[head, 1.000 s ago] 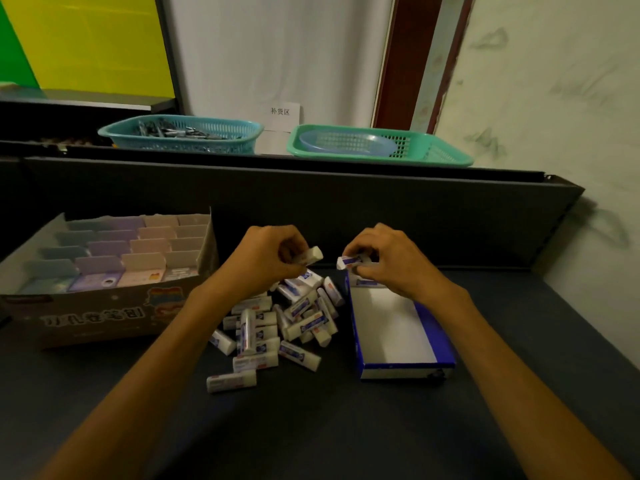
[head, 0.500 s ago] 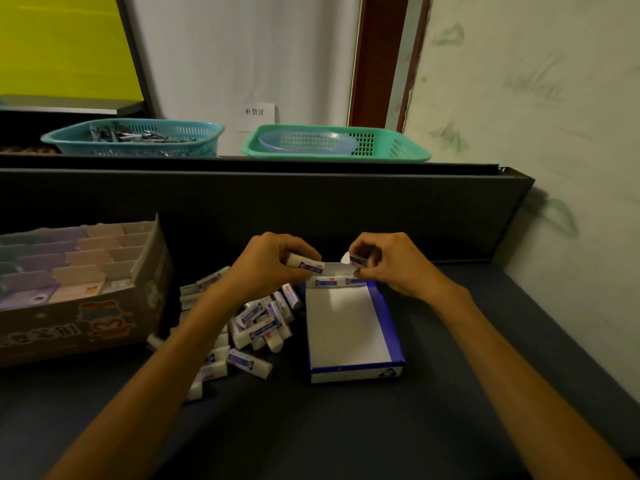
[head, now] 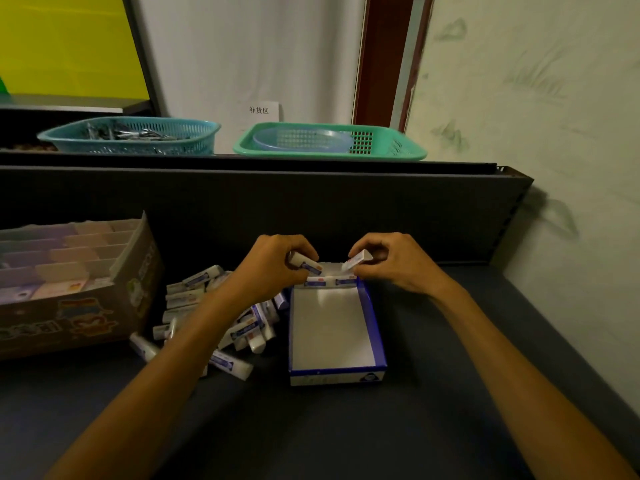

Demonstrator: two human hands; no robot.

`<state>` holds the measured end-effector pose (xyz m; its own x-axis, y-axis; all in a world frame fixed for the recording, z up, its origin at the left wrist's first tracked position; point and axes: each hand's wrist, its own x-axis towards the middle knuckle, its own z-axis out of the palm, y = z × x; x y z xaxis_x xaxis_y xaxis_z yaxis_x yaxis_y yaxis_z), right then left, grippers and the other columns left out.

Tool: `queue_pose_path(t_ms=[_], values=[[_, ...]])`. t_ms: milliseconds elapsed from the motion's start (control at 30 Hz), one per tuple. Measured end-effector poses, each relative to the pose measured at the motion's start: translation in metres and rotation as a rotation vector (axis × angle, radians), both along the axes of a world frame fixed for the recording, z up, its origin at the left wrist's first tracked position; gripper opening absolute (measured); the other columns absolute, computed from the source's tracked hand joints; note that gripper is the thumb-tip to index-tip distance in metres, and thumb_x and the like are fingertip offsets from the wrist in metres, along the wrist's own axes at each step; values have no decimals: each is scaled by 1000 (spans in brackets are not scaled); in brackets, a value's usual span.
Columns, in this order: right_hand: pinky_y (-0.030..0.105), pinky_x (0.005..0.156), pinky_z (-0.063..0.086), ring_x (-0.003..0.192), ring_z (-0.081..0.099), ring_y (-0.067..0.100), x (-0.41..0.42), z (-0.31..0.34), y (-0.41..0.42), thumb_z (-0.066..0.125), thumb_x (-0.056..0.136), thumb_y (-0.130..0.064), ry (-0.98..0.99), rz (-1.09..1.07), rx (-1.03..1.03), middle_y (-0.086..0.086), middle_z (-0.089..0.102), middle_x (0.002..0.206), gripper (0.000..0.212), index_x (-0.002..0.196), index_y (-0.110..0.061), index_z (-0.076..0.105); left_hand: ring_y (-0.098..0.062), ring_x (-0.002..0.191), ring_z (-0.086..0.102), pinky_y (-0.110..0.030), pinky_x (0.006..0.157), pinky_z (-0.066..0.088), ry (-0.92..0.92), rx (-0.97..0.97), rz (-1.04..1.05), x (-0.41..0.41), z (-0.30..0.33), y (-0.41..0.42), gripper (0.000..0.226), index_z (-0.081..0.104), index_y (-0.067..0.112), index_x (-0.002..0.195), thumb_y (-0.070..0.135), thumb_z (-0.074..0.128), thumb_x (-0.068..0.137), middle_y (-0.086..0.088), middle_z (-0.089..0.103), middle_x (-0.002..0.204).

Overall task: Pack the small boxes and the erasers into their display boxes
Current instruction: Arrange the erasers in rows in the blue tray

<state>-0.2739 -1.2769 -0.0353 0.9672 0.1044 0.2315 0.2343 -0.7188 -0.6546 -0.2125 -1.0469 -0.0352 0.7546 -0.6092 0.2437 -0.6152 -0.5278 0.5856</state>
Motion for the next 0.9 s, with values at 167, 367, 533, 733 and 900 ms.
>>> queue_pose_path(t_ms=[167,367,533,733,900], values=[[22,78,56,88,65,3,2,-5,-5,74,79,-17,-16,-7,74,-6,65,94,20,93,-22,61,0,83,59,-17,74,53,-23,14,27,1,-2,-2,30,59,26,101,11,72,78,13,58,97],[13,71,51,89,64,-2,7,-6,-8,71,83,-21,13,-19,157,-8,66,96,19,99,-22,61,-2,92,53,-13,72,44,-89,92,8,5,-4,-6,36,60,25,117,16,68,83,11,52,109],[9,73,49,92,64,-3,9,-8,-10,63,89,-23,86,30,179,-8,67,98,30,119,-24,59,-2,95,53,-18,82,47,-112,127,-32,8,-4,-5,32,61,24,116,18,65,85,8,57,112],[18,82,53,98,64,3,11,-10,-11,62,90,-17,108,69,122,-9,62,110,30,120,-22,61,2,91,50,-10,72,41,-110,95,-37,7,-3,-6,30,60,22,114,16,65,85,14,53,105],[15,79,50,98,60,-2,9,-8,-8,69,84,-16,67,66,107,-12,65,105,27,106,-29,64,2,90,54,-12,75,46,-75,90,-48,8,-6,-7,29,59,24,112,17,66,84,14,57,104]])
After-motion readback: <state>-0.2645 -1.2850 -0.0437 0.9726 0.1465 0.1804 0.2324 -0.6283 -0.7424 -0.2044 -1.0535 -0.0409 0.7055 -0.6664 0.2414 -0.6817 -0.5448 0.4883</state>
